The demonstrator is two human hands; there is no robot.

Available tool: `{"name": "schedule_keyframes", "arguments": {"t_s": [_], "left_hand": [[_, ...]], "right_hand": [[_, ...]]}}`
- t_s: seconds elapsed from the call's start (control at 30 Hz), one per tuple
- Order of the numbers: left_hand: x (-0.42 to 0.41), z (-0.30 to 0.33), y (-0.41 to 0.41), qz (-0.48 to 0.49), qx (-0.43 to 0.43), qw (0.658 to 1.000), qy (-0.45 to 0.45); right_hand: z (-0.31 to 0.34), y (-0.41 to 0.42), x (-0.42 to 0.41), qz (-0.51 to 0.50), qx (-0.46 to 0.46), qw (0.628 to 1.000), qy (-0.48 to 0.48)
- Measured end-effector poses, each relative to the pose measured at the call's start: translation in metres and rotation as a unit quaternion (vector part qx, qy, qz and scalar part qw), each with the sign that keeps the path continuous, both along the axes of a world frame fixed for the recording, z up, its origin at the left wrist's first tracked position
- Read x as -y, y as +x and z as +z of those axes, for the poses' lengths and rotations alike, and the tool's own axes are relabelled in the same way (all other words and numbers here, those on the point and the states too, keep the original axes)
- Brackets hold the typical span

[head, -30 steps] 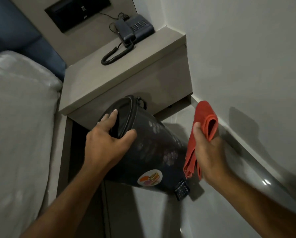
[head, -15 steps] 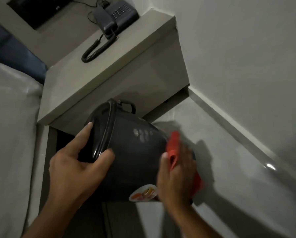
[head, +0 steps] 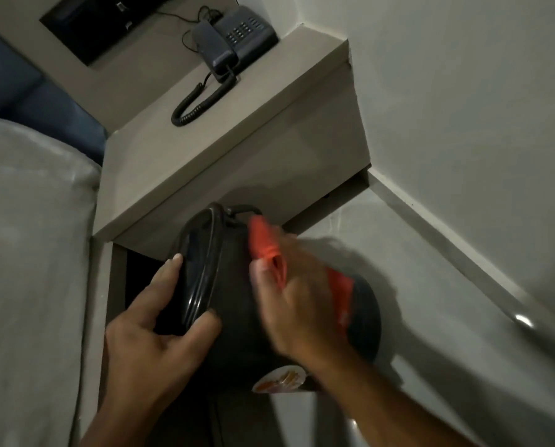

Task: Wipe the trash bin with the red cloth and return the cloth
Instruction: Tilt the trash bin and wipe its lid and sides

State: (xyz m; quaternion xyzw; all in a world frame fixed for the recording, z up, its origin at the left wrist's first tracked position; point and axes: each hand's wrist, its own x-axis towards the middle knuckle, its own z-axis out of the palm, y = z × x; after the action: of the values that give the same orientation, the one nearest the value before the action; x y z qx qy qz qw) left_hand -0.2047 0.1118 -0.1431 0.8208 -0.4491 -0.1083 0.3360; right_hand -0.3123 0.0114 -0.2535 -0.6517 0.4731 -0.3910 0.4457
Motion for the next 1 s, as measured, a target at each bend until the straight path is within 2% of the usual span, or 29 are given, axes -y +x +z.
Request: {"name": "schedule_keyframes", "arguments": {"t_s": [0.03, 0.1, 0.17, 0.2, 0.33, 0.37, 0.47, 0.6, 0.67, 0.77, 0.83, 0.87, 0.93, 1.0], "left_hand": [[-0.002, 0.0, -0.001, -0.005, 0.001, 1.0, 0.003], [-0.003, 0.001, -0.006, -0.028, 0.011, 1.0, 0.006], [-0.001, 0.002, -0.01, -0.059, 0.019, 0.998, 0.007], [0.002, 0.003, -0.013, -0.073, 0.016, 0.997, 0.008], [0.008, 0.006, -0.011, -0.065, 0.004, 0.998, 0.005], [0.007, 0.005, -0.009, -0.057, 0.005, 0.998, 0.005], [0.006, 0.004, -0.005, -0.037, -0.01, 0.999, 0.0], [0.005, 0.003, -0.003, -0.038, -0.002, 0.999, 0.006], [0.006, 0.005, -0.003, -0.037, -0.006, 0.999, 0.005], [0.012, 0.006, -0.007, -0.041, -0.005, 0.999, -0.001], [0.014, 0.005, -0.009, -0.042, 0.008, 0.999, 0.007], [0.014, 0.004, -0.009, -0.042, 0.013, 0.999, 0.012], [0.015, 0.003, -0.01, -0.035, 0.019, 0.999, 0.009], [0.017, 0.003, -0.01, -0.021, 0.027, 0.999, 0.002]], "right_hand": [[-0.02, -0.015, 0.014, -0.01, -0.037, 0.997, 0.071], [-0.054, -0.043, 0.048, 0.018, -0.112, 0.964, 0.24], [-0.063, -0.056, 0.073, 0.068, -0.143, 0.93, 0.331], [-0.056, -0.052, 0.08, 0.092, -0.119, 0.93, 0.335], [0.022, 0.002, 0.093, 0.182, 0.075, 0.936, 0.291], [0.034, 0.013, 0.095, 0.19, 0.095, 0.936, 0.279], [0.021, 0.016, 0.095, 0.187, 0.056, 0.952, 0.236], [-0.051, -0.03, 0.105, 0.18, -0.072, 0.918, 0.347], [-0.06, -0.041, 0.102, 0.159, -0.079, 0.909, 0.377], [-0.009, -0.021, 0.075, 0.14, 0.008, 0.947, 0.288], [0.032, 0.004, 0.043, 0.065, 0.074, 0.98, 0.174], [0.042, 0.013, 0.023, 0.009, 0.105, 0.985, 0.139], [0.035, 0.016, -0.014, -0.064, 0.115, 0.986, 0.098], [-0.001, -0.007, -0.03, -0.113, 0.061, 0.988, 0.084]]}}
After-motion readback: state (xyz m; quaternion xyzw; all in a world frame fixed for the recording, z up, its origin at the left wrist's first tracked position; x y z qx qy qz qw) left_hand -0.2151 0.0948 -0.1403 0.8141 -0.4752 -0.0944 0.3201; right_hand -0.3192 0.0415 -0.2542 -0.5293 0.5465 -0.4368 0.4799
